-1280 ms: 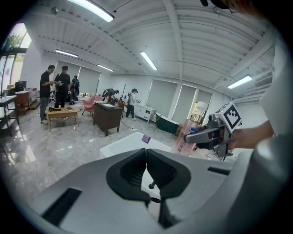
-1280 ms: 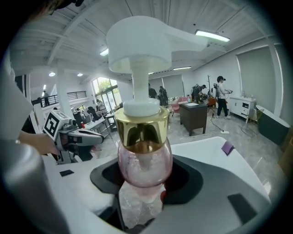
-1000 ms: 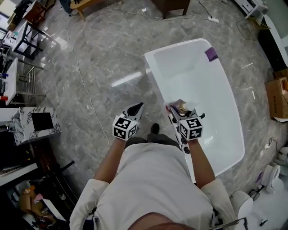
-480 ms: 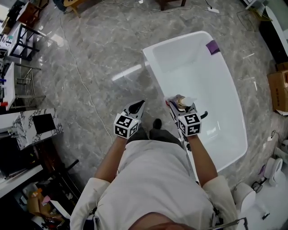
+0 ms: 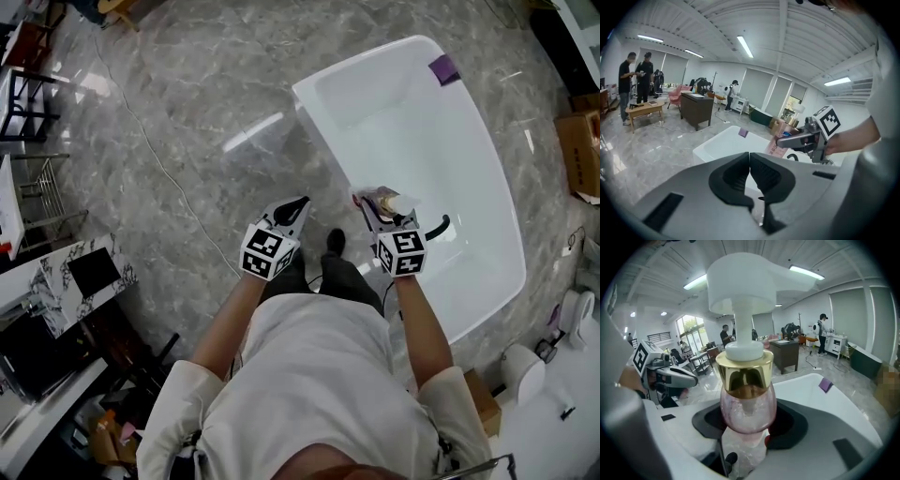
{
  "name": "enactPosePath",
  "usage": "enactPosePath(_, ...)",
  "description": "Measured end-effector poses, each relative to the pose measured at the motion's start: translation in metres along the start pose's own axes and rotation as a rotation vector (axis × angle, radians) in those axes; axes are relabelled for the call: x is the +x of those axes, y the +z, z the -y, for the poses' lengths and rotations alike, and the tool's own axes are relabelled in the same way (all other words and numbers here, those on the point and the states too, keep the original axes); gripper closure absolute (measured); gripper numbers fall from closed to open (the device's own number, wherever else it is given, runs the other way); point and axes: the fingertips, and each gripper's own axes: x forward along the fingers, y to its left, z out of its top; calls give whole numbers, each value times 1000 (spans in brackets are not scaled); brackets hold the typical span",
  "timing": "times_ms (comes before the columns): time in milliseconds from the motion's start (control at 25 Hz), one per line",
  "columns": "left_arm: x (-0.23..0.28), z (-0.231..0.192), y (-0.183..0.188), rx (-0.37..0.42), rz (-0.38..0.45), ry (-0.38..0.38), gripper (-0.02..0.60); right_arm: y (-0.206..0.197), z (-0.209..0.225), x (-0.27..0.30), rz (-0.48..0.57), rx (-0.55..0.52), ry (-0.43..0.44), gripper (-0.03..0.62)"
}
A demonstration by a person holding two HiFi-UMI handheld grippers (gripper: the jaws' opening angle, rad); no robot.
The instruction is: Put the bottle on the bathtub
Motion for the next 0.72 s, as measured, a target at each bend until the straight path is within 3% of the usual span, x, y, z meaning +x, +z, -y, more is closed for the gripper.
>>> enactPosePath(720,95,-56,-43,28,-67,-70,572,-75,55,116,-29,128,-183,358)
